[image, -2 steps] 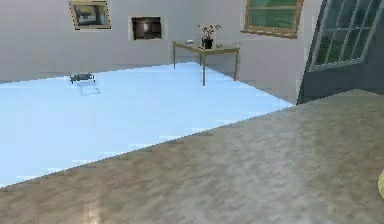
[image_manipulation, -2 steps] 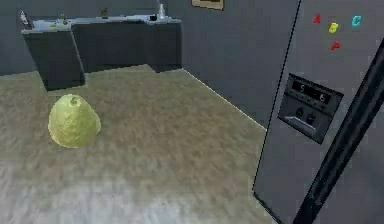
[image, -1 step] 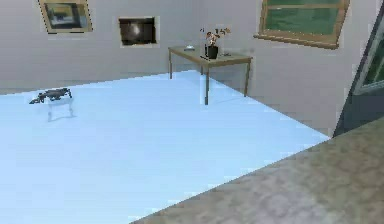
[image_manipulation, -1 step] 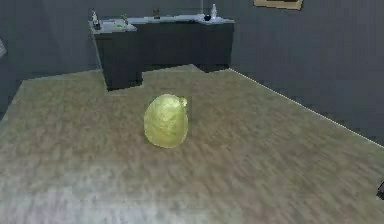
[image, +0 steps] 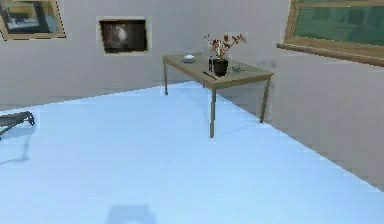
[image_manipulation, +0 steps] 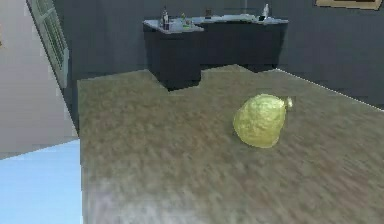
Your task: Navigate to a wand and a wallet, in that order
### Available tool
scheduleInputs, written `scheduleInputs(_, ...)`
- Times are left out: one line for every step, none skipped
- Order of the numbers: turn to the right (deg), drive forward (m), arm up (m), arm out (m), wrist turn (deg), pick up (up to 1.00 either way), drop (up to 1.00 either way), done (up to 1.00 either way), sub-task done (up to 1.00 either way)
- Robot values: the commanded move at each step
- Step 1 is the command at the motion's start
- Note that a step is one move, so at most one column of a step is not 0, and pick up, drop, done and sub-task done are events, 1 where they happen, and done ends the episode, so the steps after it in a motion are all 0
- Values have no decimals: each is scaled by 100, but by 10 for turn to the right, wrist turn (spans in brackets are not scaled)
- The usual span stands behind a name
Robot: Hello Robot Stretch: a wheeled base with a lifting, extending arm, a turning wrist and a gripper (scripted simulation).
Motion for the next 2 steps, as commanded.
scheduleInputs(0,100,0,0,0,0,0,0,0)
scheduleInputs(0,65,0,0,0,0,0,0,0)
